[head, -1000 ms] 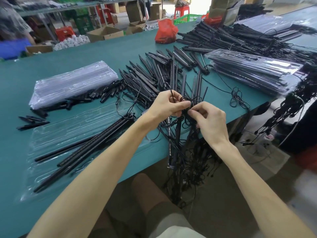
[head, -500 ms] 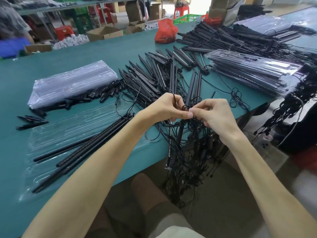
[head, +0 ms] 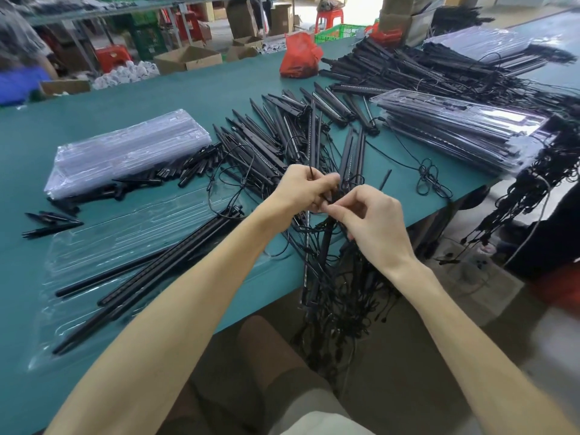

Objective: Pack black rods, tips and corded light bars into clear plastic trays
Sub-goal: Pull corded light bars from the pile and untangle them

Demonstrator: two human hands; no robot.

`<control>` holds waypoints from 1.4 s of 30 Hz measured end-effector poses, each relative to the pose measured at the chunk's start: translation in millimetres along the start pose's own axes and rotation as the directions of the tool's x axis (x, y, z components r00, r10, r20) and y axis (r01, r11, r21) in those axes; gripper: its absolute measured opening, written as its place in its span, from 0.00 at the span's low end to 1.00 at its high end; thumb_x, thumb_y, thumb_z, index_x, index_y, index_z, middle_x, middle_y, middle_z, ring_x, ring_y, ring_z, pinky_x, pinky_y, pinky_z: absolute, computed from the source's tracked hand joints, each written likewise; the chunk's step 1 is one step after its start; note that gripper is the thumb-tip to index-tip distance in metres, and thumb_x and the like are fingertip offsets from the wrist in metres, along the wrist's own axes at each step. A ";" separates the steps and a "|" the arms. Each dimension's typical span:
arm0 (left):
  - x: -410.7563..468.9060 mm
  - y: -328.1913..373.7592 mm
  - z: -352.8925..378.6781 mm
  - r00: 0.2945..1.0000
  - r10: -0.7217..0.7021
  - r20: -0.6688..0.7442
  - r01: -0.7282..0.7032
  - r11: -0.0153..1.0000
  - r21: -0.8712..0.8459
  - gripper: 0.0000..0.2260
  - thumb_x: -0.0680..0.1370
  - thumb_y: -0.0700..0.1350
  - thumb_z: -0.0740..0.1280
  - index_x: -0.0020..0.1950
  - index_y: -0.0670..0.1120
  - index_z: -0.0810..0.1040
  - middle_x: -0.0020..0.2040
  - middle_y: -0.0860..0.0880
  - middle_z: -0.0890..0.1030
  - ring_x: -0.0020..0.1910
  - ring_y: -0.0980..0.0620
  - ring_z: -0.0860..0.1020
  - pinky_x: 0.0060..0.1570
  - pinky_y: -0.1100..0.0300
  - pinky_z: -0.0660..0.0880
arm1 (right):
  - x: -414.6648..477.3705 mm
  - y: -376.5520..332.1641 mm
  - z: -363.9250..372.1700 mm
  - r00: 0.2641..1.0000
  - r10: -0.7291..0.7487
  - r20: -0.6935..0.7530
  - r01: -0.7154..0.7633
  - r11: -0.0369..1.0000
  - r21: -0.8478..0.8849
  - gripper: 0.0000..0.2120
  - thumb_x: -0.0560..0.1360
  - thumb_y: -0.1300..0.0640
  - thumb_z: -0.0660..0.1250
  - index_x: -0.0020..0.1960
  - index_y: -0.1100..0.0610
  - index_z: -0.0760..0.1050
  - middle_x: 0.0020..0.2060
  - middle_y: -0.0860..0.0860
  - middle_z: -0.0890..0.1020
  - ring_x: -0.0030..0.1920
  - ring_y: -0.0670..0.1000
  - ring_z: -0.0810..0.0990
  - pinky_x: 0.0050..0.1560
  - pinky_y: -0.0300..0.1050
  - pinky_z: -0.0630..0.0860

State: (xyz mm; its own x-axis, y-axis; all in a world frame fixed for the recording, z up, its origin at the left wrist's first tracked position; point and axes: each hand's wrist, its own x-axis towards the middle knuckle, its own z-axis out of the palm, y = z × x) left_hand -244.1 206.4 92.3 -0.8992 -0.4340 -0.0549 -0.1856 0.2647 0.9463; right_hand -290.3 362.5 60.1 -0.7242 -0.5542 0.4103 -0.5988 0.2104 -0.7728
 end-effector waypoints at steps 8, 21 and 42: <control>4.7 31.6 -55.6 0.949 0.020 -0.315 -0.150 0.906 -0.395 0.10 0.81 0.47 0.68 0.49 0.40 0.78 0.34 0.52 0.80 0.30 0.57 0.77 0.40 0.60 0.80 | -7.6 19.5 -0.6 0.997 0.070 -0.043 -0.073 0.994 -0.081 0.05 0.77 0.53 0.73 0.44 0.52 0.79 0.36 0.45 0.80 0.35 0.43 0.79 0.40 0.37 0.76; -38.3 17.0 -138.9 0.975 -0.080 -0.205 -0.142 0.485 -0.863 0.11 0.80 0.46 0.70 0.41 0.43 0.73 0.32 0.52 0.69 0.29 0.59 0.70 0.33 0.65 0.73 | -6.9 13.9 25.1 0.999 0.040 -0.035 -0.050 0.926 -0.375 0.23 0.79 0.51 0.69 0.71 0.54 0.68 0.52 0.52 0.69 0.43 0.50 0.74 0.45 0.42 0.71; -77.3 -101.0 -152.3 0.969 -0.157 -0.193 0.247 0.507 0.826 0.24 0.75 0.56 0.74 0.62 0.43 0.73 0.58 0.45 0.73 0.57 0.45 0.74 0.60 0.49 0.74 | 26.9 -30.8 102.8 0.945 0.245 0.217 -0.312 0.874 0.371 0.47 0.77 0.47 0.71 0.82 0.53 0.41 0.45 0.48 0.80 0.39 0.45 0.85 0.43 0.43 0.82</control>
State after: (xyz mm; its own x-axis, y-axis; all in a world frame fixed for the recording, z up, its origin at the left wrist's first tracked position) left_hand -95.5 82.0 49.4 -0.7652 -0.6284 -0.1398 -0.6433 0.7383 0.2029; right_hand -256.2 258.4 45.2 -0.7571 -0.6466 0.0934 -0.1707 0.0578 -0.9836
